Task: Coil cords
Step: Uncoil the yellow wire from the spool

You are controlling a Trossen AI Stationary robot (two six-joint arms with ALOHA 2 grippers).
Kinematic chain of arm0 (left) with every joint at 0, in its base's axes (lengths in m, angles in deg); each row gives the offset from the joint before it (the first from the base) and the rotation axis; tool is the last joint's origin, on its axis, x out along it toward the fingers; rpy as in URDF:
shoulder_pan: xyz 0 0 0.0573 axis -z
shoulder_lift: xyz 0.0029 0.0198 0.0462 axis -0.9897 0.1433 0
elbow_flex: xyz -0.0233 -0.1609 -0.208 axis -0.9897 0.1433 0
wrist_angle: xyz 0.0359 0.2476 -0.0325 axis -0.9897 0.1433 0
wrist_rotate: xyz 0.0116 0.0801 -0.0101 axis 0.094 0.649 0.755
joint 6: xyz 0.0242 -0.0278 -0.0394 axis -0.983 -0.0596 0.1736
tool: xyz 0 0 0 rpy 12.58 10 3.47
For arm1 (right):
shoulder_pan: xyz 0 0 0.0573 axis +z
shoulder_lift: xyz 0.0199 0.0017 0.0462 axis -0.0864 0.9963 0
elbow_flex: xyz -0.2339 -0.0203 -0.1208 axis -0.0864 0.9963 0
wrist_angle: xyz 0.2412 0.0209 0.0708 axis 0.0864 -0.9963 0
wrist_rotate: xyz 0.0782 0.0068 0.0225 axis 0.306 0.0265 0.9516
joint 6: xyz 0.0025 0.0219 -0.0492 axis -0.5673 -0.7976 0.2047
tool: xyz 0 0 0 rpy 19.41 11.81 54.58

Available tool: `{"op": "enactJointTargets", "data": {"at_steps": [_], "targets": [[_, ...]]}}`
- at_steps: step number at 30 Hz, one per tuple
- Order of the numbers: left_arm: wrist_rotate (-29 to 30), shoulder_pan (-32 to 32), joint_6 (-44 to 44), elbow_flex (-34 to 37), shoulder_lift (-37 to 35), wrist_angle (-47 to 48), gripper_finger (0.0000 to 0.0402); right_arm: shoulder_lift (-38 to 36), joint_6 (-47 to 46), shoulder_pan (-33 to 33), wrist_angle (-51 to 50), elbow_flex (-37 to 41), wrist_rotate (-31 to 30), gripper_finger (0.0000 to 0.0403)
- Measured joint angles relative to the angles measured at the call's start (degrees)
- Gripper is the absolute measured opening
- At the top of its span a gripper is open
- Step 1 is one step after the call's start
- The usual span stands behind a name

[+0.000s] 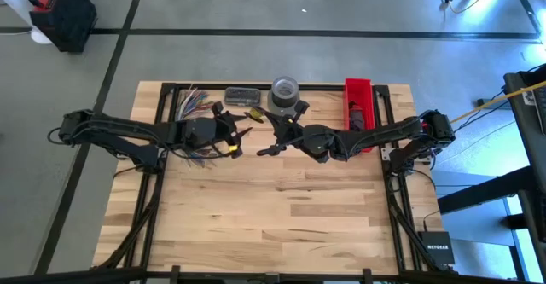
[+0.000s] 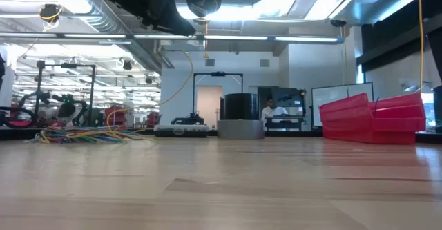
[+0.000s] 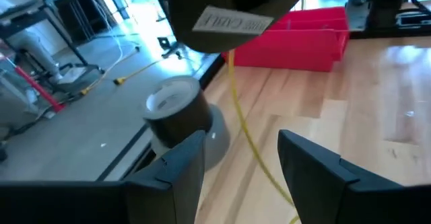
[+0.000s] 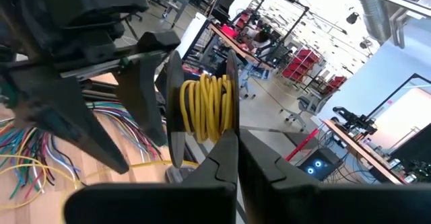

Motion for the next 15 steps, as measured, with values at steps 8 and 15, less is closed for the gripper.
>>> {"op": "enactJointTargets", "data": {"at_steps": [8,15], "targets": [[-0.2,-1.0,-0.4,0.0,3.0,-1.5,0.0138,0.0,0.0,0.0,-0.1,0.0,0.0,0.0005],[-3.4,-0.9,-2.4,0.0,3.7,-2.5,0.0013,0.0,0.0,0.0,0.0,0.0,0.0,0.0005]]}}
